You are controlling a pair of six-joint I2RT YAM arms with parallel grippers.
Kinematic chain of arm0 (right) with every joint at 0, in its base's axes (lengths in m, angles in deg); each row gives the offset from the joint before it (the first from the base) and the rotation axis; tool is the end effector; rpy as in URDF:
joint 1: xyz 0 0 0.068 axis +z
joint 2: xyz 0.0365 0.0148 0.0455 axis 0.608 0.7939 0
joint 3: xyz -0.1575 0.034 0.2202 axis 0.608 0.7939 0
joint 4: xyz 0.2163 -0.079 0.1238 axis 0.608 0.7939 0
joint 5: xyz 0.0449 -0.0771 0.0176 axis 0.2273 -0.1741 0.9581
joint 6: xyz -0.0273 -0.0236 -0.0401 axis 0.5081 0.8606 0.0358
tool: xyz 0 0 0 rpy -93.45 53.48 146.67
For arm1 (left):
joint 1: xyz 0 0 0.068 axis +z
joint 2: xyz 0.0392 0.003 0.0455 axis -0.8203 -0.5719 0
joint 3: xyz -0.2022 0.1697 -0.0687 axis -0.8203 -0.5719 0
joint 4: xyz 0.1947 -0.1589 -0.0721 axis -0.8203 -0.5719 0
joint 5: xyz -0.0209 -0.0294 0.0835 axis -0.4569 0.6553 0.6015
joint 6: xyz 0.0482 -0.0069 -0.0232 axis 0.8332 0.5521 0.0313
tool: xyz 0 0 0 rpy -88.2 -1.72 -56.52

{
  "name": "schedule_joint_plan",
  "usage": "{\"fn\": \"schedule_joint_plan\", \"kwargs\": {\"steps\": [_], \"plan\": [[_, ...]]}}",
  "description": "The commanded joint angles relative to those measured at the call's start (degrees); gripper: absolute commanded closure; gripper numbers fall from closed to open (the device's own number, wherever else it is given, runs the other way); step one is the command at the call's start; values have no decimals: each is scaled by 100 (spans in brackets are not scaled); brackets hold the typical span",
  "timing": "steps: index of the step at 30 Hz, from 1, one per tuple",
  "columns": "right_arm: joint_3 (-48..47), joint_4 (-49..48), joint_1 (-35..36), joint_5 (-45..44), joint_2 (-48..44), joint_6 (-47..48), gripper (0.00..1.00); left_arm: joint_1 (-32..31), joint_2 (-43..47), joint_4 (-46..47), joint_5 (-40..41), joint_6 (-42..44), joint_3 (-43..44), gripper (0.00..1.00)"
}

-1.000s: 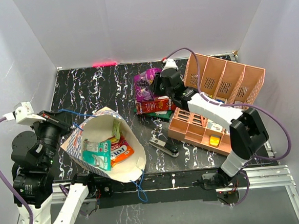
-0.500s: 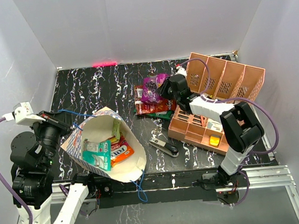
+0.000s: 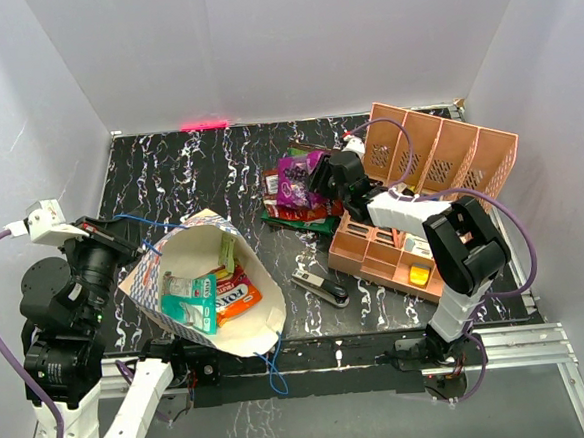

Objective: Take the snacks out of the paper bag
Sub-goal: Place the snack at the center of the board.

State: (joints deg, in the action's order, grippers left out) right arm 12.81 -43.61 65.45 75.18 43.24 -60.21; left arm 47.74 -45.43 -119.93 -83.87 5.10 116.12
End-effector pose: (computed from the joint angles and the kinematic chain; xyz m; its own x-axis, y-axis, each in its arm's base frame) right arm 0.3427 0.1769 0.2074 -0.5619 0.4266 -0.7087 0.0003 0.8569 0.5155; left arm 0.0494 -0.0041 0.4583 0.0207 -0.5597 -0.8285 0.0871 0.8265 -0.5562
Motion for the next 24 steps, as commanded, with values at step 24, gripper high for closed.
{"fn": "schedule_joint_plan", "kwargs": {"steps": [24], "plan": [[124, 1469, -118, -721, -1649, 1795, 27, -27, 23, 1, 8, 52, 152, 100]]}}
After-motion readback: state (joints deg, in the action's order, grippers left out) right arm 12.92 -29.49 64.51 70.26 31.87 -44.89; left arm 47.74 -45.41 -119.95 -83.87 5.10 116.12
